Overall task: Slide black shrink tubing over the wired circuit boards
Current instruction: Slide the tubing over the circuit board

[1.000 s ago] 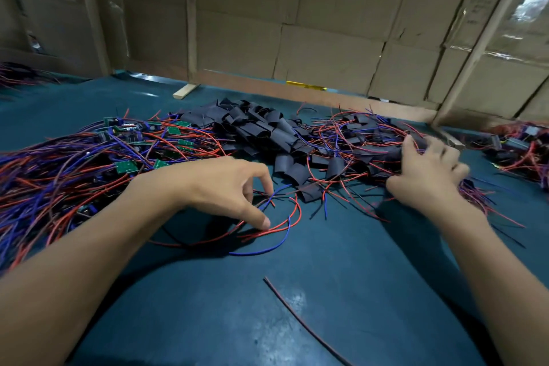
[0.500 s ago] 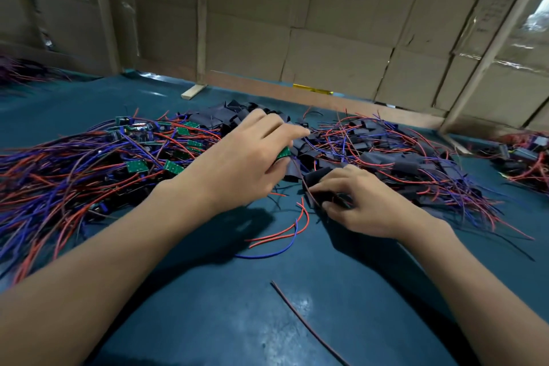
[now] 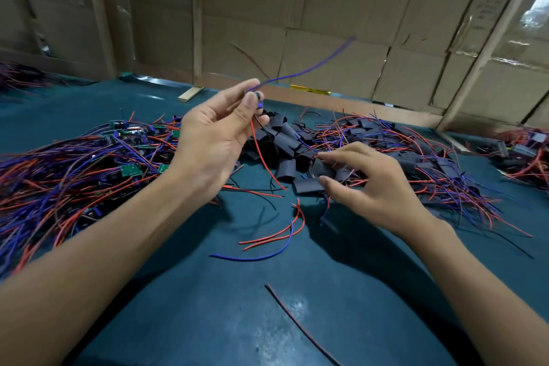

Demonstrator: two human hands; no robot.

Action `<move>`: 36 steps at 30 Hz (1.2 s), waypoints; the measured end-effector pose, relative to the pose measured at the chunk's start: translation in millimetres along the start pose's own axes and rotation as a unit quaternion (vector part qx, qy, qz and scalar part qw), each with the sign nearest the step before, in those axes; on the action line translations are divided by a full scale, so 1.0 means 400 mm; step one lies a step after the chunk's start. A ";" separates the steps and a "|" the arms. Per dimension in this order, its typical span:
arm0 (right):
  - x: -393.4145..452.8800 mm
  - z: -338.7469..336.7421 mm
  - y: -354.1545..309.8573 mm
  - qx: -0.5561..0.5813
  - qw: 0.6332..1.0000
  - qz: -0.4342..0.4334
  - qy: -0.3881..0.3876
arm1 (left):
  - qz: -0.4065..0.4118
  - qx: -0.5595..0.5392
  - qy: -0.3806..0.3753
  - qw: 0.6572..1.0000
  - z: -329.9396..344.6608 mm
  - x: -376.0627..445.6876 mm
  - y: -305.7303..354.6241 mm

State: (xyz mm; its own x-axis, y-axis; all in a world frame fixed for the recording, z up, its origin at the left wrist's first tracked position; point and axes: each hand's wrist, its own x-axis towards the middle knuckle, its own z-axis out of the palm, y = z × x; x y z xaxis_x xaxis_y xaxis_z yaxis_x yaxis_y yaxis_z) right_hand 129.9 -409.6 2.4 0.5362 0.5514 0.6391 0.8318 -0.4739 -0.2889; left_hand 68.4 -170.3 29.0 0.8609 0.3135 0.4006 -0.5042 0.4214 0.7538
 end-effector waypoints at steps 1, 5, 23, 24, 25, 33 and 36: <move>0.001 0.003 -0.006 0.035 0.999 0.019 0.015 | -0.033 -0.037 -0.006 0.999 -0.001 0.000 0.000; 0.008 0.015 -0.042 0.273 0.954 0.125 -0.002 | -0.146 -0.117 -0.038 0.981 -0.002 -0.013 -0.008; 0.009 0.047 -0.122 0.474 0.866 0.132 -0.090 | -0.255 -0.195 -0.052 0.945 0.020 -0.028 -0.023; 0.008 0.049 -0.128 0.475 0.863 0.129 -0.111 | -0.257 -0.173 -0.048 0.950 0.026 -0.034 -0.032; 0.006 0.050 -0.133 0.474 0.861 0.130 -0.129 | -0.257 -0.154 -0.042 0.953 0.033 -0.040 -0.040; 0.012 0.046 -0.141 0.563 0.796 0.198 -0.105 | -0.320 -0.008 -0.098 0.942 0.023 -0.039 -0.051; 0.023 0.035 -0.140 0.639 0.741 0.197 -0.067 | -0.351 0.027 -0.228 0.908 0.005 -0.041 -0.043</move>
State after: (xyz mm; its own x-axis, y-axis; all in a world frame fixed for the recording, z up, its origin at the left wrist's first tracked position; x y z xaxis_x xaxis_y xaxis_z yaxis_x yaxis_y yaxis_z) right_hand 90.1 -368.4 14.5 0.7117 0.6467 0.2743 0.0186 0.3730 -0.9277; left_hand 62.9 -184.4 10.4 0.9139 -0.4053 -0.0234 0.1723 0.3351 0.9263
